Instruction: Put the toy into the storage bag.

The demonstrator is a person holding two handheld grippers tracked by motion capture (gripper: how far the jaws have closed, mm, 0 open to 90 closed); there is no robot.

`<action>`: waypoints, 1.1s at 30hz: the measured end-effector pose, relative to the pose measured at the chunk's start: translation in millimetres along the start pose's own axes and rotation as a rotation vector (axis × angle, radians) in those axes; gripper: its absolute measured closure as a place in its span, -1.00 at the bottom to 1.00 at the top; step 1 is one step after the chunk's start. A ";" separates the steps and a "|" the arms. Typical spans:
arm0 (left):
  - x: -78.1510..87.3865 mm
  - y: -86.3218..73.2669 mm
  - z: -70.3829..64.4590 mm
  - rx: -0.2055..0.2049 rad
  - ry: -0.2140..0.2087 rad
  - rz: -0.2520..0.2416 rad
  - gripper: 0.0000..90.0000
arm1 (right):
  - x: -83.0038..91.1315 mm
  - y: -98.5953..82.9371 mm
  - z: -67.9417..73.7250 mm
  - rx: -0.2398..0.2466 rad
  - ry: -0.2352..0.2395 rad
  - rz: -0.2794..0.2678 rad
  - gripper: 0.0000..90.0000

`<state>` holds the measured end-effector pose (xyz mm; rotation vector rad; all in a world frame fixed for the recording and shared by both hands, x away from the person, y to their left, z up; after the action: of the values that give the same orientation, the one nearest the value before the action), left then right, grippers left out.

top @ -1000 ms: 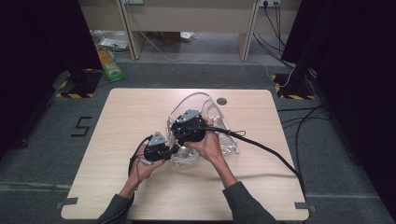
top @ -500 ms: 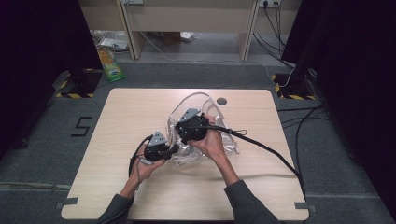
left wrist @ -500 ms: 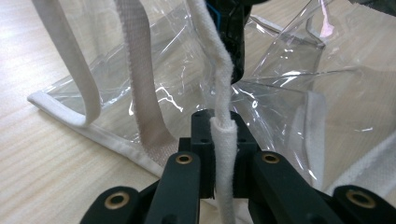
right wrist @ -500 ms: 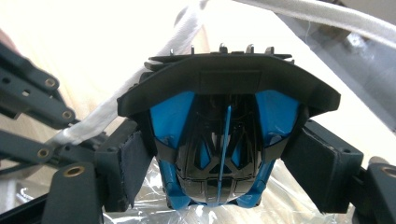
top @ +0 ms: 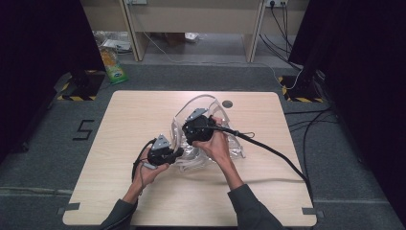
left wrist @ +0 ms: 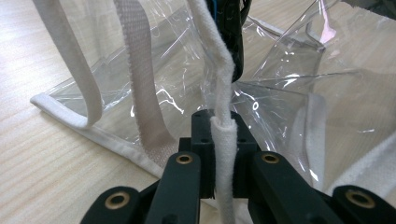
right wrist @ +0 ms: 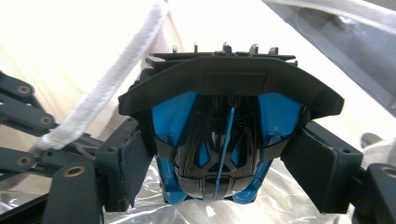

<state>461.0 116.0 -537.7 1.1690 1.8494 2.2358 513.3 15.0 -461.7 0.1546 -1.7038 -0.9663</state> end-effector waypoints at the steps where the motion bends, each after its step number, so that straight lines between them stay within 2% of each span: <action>1: 0.3 0.5 0.0 0.003 -0.001 -0.004 0.88 | 0.6 -0.4 -0.7 0.000 -0.015 0.005 -0.42; 3: 0.9 1.5 0.0 0.005 -0.003 -0.006 0.87 | 0.3 -4.7 -4.7 0.027 -0.062 0.049 -0.42; 7: -0.5 1.0 -1.5 0.000 -0.002 -0.004 0.88 | -2.9 -10.8 -3.8 0.055 -0.063 0.095 -0.42; 9: -0.2 1.2 -1.7 0.000 -0.002 -0.004 0.88 | -4.2 -10.5 -4.5 0.052 -0.063 0.095 -0.43; 14: 0.7 3.4 -4.5 -0.005 -0.007 -0.010 0.87 | -13.8 -10.6 -5.6 0.096 -0.060 0.092 -0.43; 18: 0.7 3.2 -4.1 -0.002 -0.008 -0.011 0.87 | -14.7 -9.5 -5.7 0.089 -0.059 0.075 -0.44; 23: 0.5 3.4 -3.4 0.002 -0.006 -0.015 0.87 | -13.7 -8.5 -5.5 0.067 -0.032 0.066 -0.45; 26: 0.7 3.4 -3.4 0.003 -0.004 -0.015 0.87 | -13.9 -7.6 -6.5 0.073 -0.033 0.068 -0.45; 29: 0.7 3.2 -3.0 0.006 -0.006 -0.014 0.87 | -12.7 -8.0 -6.2 0.058 -0.034 0.056 -0.45; 30: 0.6 3.0 -2.9 0.004 -0.006 -0.013 0.87 | -12.5 -8.2 -5.9 0.067 -0.032 0.057 -0.44; 31: 0.7 2.8 -2.8 0.003 -0.005 -0.012 0.87 | -13.4 -8.5 -4.1 0.116 -0.023 0.071 -0.43; 32: 0.7 3.0 -2.6 0.005 -0.004 -0.016 0.87 | -13.6 -8.7 -2.6 0.138 -0.010 0.082 -0.43; 33: 0.7 3.4 -2.2 0.008 -0.001 -0.019 0.87 | -13.6 -8.9 -2.1 0.144 -0.003 0.090 -0.43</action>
<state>460.9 113.4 -534.5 1.1476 1.8630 2.2198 517.0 15.5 -477.6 0.1693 -1.7680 -0.7782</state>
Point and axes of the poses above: each handheld gripper's, and its own axes: x roughly backward along the jaws, y roughly out of its top, z roughly to its left, the point moved 8 cm from there along -x, roughly forward along the jaws, and after that the axes turned 14 degrees about y, right-handed, at the moved point
